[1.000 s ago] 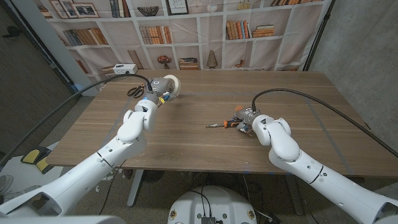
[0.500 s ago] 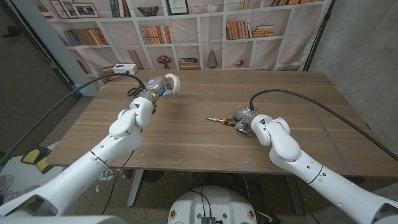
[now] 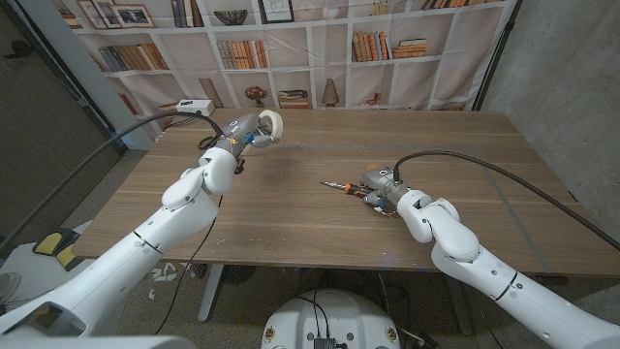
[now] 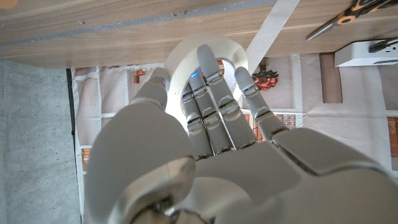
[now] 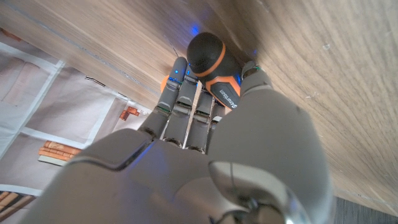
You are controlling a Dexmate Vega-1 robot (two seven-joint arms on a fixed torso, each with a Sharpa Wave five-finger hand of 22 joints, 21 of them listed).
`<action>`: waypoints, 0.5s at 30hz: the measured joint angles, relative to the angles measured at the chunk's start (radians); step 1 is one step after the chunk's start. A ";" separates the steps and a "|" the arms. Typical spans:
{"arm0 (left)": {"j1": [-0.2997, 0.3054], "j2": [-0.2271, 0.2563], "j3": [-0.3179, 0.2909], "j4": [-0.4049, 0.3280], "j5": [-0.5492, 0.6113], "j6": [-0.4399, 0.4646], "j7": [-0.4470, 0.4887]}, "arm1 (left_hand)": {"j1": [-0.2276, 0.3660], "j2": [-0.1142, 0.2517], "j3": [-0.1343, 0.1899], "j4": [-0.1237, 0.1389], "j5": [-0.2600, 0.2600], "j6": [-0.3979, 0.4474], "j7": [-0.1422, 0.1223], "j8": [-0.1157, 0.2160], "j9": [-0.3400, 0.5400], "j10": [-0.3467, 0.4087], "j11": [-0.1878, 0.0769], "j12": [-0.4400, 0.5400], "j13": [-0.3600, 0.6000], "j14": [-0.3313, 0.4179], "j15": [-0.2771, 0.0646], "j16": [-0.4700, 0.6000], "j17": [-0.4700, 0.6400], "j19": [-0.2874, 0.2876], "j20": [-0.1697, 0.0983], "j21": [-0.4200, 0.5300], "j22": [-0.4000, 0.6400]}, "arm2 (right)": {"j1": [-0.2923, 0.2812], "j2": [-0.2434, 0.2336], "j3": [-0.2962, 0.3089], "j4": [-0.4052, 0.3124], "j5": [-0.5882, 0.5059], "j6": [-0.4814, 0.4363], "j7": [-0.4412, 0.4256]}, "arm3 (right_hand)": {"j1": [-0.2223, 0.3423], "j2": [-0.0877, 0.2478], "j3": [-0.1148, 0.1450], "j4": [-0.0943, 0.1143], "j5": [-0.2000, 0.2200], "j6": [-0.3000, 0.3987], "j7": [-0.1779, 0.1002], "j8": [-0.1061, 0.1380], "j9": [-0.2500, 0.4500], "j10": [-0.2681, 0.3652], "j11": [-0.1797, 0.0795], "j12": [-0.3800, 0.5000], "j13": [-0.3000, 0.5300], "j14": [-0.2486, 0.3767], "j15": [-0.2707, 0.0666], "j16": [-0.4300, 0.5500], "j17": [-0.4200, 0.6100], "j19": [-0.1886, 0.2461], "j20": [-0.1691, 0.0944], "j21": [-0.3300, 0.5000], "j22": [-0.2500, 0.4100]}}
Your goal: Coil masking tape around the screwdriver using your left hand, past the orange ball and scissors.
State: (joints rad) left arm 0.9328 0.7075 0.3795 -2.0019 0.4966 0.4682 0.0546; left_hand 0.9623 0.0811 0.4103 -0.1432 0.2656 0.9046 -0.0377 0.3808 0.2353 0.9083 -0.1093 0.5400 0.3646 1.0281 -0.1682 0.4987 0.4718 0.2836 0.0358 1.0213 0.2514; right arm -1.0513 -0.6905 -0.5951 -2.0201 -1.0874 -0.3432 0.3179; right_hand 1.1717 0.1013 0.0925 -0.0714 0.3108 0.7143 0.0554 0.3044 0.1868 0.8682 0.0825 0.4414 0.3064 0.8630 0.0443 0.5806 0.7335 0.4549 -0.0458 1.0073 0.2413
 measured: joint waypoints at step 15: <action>-0.027 -0.054 -0.067 0.064 -0.247 -0.196 0.036 | 0.000 0.000 0.010 -0.010 0.001 0.020 0.028 0.001 -0.004 0.018 0.019 0.004 0.000 0.030 -0.012 -0.018 -0.016 0.005 0.009 0.025 -0.001 | -0.050 0.010 0.086 -0.056 0.156 0.030 -0.187 | 0.001 -0.001 -0.004 -0.004 0.015 0.013 0.013 -0.006 0.002 0.018 0.005 0.007 0.016 0.007 -0.007 -0.007 0.011 -0.006 0.002 0.008 -0.004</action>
State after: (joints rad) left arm 0.9054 0.6538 0.3126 -1.9381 0.2492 0.2722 0.0907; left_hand 0.9628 0.0806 0.4199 -0.1528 0.2665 0.9250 -0.0101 0.3819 0.2317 0.9267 -0.0907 0.5444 0.3646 1.0580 -0.1804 0.4803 0.4555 0.2890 0.0447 1.0466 0.2507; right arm -1.1017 -0.6803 -0.5090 -2.0760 -0.9311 -0.3134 0.1313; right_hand 1.1726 0.1003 0.0885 -0.0754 0.3255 0.7274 0.0684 0.2987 0.1890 0.8866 0.0878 0.4482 0.3227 0.8701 0.0375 0.5735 0.7443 0.4487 -0.0441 1.0149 0.2370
